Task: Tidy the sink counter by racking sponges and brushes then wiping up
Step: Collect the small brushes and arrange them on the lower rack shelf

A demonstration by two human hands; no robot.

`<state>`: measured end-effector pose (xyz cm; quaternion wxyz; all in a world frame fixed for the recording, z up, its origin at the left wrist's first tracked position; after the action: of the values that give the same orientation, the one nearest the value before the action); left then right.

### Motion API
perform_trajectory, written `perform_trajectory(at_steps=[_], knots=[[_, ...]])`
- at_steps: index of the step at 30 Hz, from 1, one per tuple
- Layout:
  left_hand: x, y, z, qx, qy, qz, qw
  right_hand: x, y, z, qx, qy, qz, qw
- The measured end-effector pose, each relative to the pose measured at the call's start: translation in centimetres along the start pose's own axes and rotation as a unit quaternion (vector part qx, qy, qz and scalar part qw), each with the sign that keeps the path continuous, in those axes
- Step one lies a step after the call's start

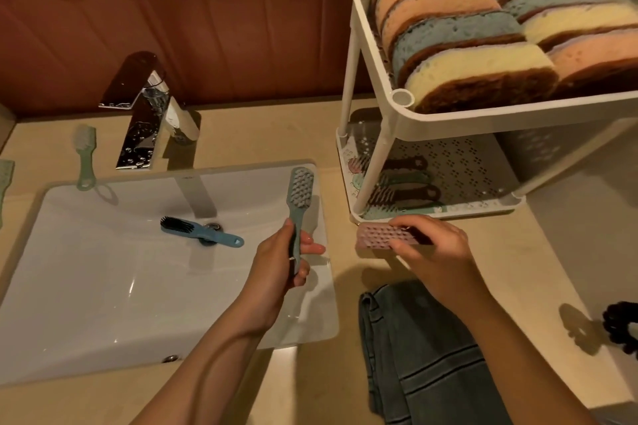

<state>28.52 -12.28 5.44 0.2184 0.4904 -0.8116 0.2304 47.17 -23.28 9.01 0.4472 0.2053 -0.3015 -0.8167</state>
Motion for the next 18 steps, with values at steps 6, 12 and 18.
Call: perform_trajectory(at_steps=[6, 12, 18], knots=[[-1.1, 0.1, -0.3, 0.034, 0.031, -0.021, 0.999, -2.0, 2.4, -3.3, 0.015, -0.096, 0.002, 0.995], [-2.1, -0.3, -0.8, 0.051, 0.050, -0.010, 0.997, -8.6, 0.6, -4.6, 0.039, -0.111, -0.013, 0.993], [-2.6, 0.2, -0.8, 0.047, 0.056, -0.029, 0.997, -15.3, -1.5, -4.8, 0.056, -0.101, -0.057, 0.992]])
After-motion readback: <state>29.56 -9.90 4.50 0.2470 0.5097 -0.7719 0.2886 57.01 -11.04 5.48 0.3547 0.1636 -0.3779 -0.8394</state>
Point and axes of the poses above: each hand's wrist, its own x-axis away from the middle knuckle, its own y-axis out of the back of the hand, z = x × y, the point moved 6 cm from there along -x, towards the middle knuckle, and after that the axes turned 1 degree about -y, right-handed, at the moved point
